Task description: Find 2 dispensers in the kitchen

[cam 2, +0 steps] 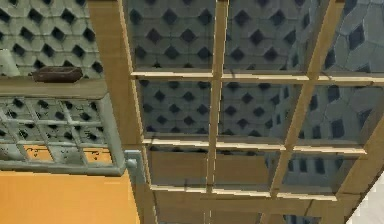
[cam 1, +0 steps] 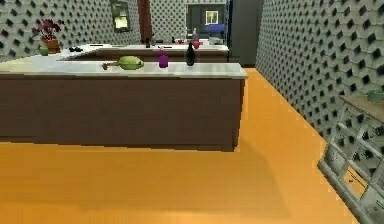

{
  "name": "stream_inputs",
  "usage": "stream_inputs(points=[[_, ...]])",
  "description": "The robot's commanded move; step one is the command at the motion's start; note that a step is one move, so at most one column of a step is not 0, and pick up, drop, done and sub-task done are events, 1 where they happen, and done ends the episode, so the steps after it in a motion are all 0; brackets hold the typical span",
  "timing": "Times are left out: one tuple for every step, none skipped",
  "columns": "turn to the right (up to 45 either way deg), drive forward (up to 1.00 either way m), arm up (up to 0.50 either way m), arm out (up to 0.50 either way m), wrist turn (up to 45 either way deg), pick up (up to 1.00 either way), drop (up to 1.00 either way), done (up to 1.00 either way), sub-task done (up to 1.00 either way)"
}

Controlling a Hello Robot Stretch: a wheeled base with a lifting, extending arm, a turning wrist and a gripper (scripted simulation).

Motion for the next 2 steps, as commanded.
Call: stream_inputs(points=[[0.0, 1.00, 0.00, 0.00, 0.0, 0.00, 0.00, 0.00, 0.00], [-3.0, 0.00, 0.00, 0.00, 0.0, 0.00, 0.00, 0.00, 0.00]])
